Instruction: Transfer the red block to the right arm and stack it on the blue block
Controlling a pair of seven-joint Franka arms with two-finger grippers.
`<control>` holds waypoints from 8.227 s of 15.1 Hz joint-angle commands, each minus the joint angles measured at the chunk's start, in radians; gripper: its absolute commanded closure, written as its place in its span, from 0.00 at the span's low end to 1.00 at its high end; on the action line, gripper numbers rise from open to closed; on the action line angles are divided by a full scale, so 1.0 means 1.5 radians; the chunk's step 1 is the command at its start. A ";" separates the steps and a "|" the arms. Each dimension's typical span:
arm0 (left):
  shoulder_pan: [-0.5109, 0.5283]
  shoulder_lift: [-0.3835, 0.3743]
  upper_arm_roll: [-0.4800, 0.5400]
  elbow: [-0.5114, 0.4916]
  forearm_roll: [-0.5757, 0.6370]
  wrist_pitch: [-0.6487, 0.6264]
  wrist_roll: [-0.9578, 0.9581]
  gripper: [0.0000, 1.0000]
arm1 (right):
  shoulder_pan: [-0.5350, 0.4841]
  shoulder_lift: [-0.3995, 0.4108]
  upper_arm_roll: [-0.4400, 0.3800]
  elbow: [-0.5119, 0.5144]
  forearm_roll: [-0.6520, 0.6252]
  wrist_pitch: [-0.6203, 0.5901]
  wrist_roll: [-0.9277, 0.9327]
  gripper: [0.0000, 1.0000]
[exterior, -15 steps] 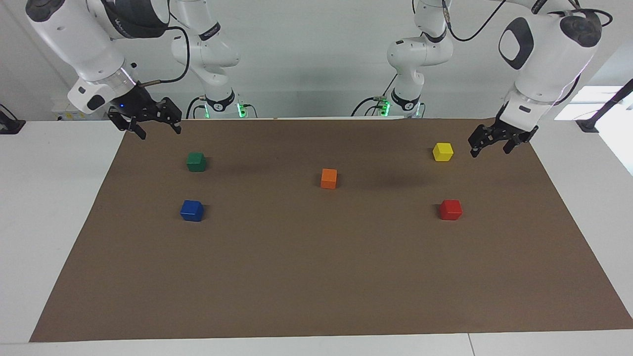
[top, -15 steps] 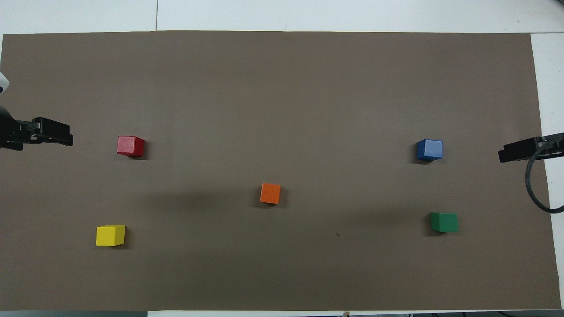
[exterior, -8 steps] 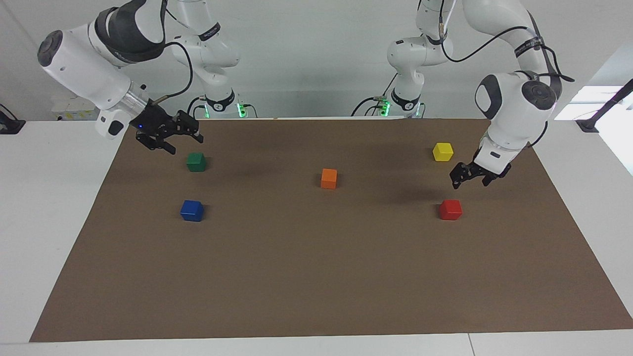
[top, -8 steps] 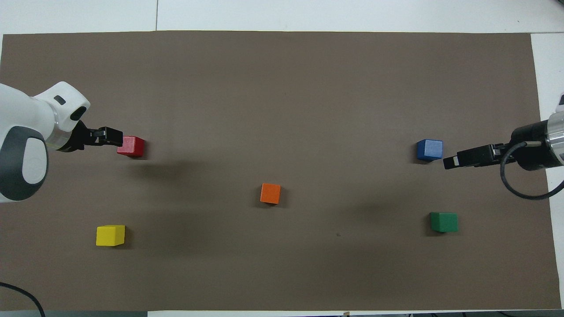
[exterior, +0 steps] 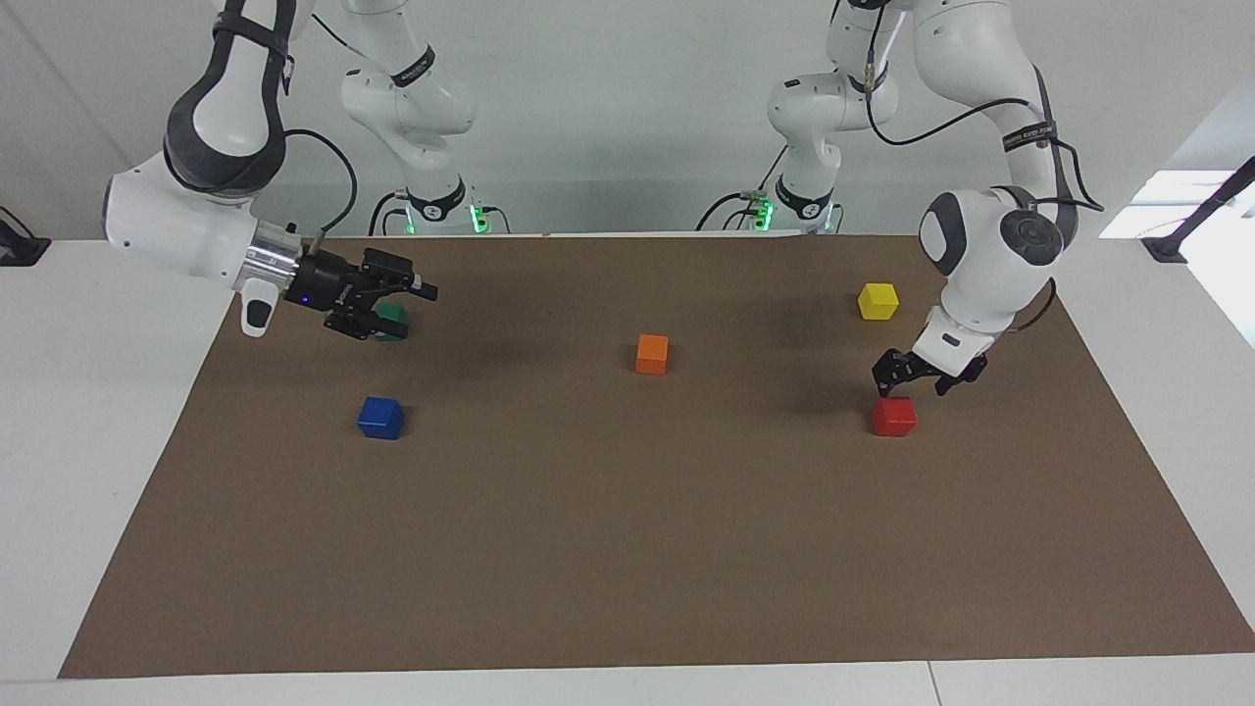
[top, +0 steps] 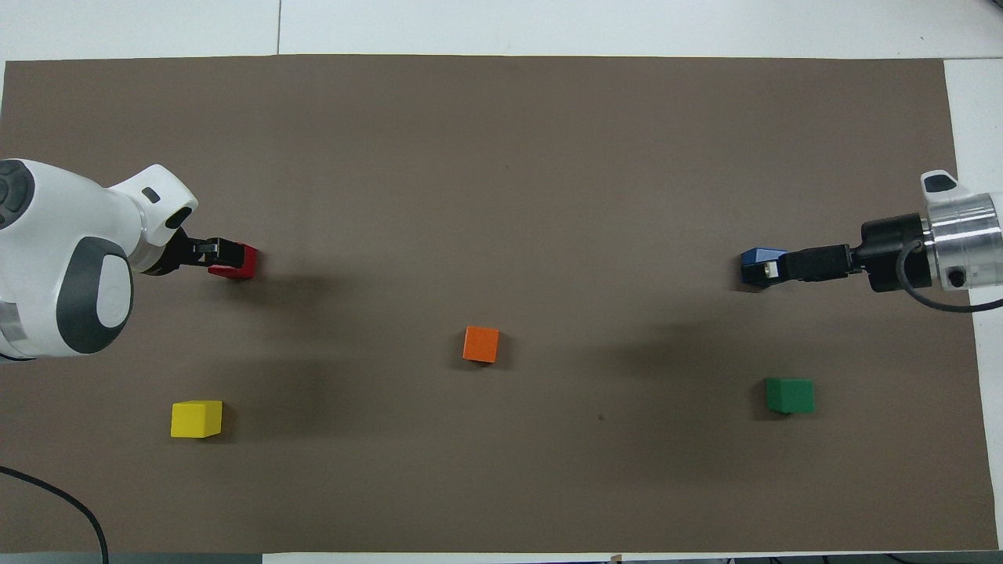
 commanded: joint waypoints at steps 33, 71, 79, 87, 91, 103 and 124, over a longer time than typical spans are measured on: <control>-0.068 -0.147 -0.035 0.131 -0.542 -0.346 -0.889 1.00 | 0.209 0.323 0.034 -0.009 0.783 -0.378 -0.148 0.00; -0.300 -0.130 -0.039 0.083 -0.579 0.016 -1.304 0.22 | 0.287 0.354 0.055 0.032 0.889 -0.311 -0.136 1.00; -0.173 -0.169 -0.034 0.088 -0.477 -0.082 -1.194 0.00 | 0.274 0.281 0.052 0.021 0.847 -0.211 -0.108 1.00; -0.006 -0.177 -0.033 0.082 -0.306 -0.184 -0.833 0.00 | 0.167 0.160 0.049 0.019 0.543 -0.093 -0.033 1.00; 0.054 -0.167 -0.034 0.084 -0.197 -0.198 -0.620 0.00 | 0.121 0.075 0.048 0.025 0.344 -0.021 0.035 1.00; 0.046 -0.047 -0.034 0.327 0.048 -0.435 -0.095 0.00 | 0.073 0.003 0.050 0.110 -0.338 0.059 0.187 1.00; -0.006 -0.142 -0.011 0.217 0.004 -0.350 -0.090 0.00 | 0.058 0.068 0.050 -0.093 -0.689 0.465 0.423 1.00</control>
